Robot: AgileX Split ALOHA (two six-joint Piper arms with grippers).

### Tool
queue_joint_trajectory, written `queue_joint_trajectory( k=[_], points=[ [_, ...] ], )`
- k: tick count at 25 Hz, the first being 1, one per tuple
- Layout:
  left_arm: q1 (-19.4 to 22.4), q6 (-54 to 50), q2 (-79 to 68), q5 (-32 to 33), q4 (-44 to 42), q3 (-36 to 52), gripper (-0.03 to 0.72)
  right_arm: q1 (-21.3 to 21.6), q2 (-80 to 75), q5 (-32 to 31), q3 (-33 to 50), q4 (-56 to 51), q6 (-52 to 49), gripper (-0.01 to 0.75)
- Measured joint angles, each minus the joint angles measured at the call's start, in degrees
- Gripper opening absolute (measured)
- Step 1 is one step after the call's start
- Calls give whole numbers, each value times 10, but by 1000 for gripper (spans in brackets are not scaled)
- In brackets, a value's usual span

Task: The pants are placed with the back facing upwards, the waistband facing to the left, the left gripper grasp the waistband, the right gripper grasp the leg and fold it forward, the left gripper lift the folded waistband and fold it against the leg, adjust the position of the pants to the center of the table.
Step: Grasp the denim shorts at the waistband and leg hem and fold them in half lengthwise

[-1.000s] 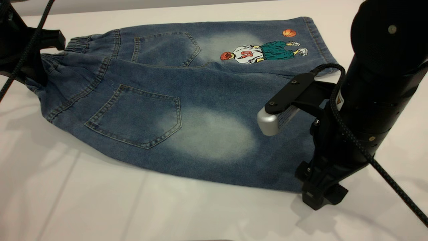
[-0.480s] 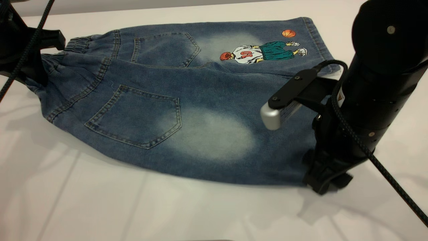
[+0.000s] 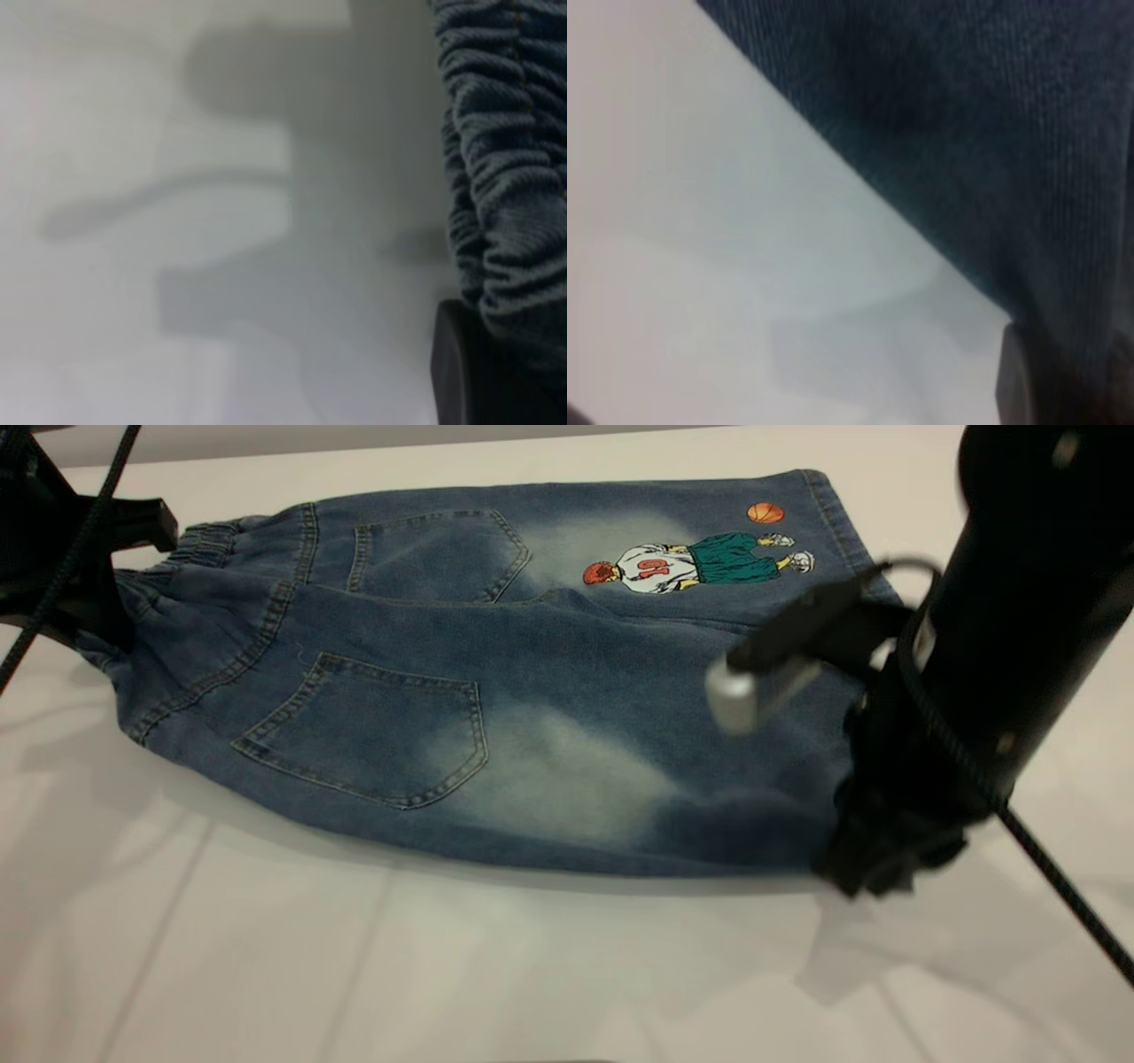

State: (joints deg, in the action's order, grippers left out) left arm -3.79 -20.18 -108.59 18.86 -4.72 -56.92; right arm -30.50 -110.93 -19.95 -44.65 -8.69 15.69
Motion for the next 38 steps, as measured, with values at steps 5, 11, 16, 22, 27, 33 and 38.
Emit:
queue_joint_trajectory(
  k=[5, 11, 16, 22, 27, 33, 38],
  points=[
    [0, -9, 0, -5, 32, 0, 91, 19, 74, -25, -43, -3, 0, 35],
    [0, -10, 0, -18, 86, 0, 91, 103, 77, -52, -106, -30, 0, 35],
    [0, -10, 0, -33, 159, 0, 91, 141, 77, -67, -141, -68, 1, 35],
    [0, -11, 0, -51, 291, -9, 91, 143, 76, -95, -197, -86, 2, 35],
    [0, 5, 0, -31, 330, -66, 92, 164, 76, -124, -240, -90, 2, 35],
    [0, 15, -5, -18, 341, -112, 92, 208, 52, -143, -280, -111, 1, 35],
    [0, 15, -34, -36, 373, -128, 92, 209, -11, -146, -316, -120, 3, 35]
  ],
)
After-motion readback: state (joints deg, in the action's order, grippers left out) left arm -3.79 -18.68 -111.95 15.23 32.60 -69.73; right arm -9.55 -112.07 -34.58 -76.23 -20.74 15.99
